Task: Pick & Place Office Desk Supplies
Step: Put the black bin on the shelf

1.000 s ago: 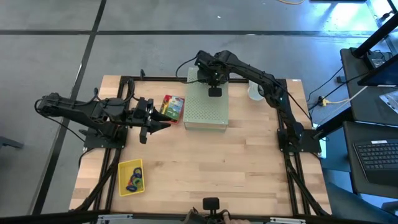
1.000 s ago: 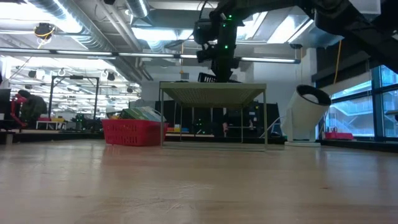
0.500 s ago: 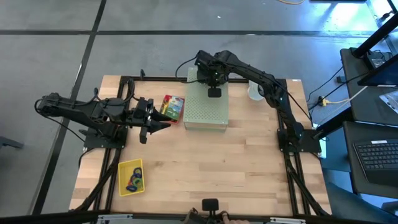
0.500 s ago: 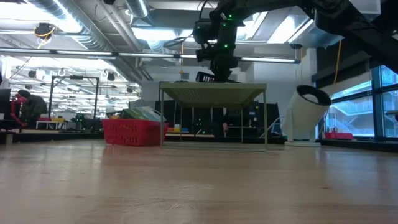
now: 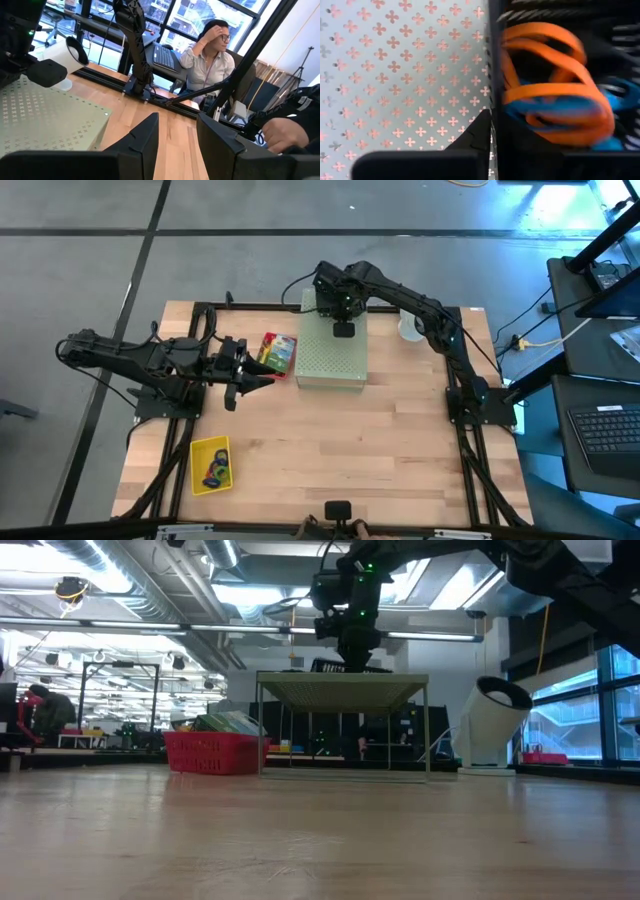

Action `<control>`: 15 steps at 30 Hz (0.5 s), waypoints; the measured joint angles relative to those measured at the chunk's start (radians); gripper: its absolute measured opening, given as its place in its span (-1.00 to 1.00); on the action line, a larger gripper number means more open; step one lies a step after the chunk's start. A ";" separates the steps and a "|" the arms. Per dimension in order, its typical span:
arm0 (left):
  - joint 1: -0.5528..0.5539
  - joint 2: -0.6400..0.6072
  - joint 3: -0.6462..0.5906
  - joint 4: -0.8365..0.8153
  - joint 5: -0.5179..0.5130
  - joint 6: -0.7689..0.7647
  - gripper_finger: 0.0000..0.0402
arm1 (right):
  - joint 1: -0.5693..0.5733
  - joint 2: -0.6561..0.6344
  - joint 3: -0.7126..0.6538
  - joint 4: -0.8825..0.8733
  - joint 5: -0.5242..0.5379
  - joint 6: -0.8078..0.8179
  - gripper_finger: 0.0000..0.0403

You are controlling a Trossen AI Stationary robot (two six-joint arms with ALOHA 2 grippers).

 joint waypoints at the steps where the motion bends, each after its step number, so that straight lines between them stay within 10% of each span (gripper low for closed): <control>1: 0.000 0.000 0.000 0.000 0.000 0.000 -0.37 | 0.002 0.000 0.000 0.000 -0.001 0.000 -0.82; 15: 0.000 0.000 0.000 0.000 0.008 0.000 -0.37 | 0.029 0.000 0.000 0.026 0.006 0.008 -0.40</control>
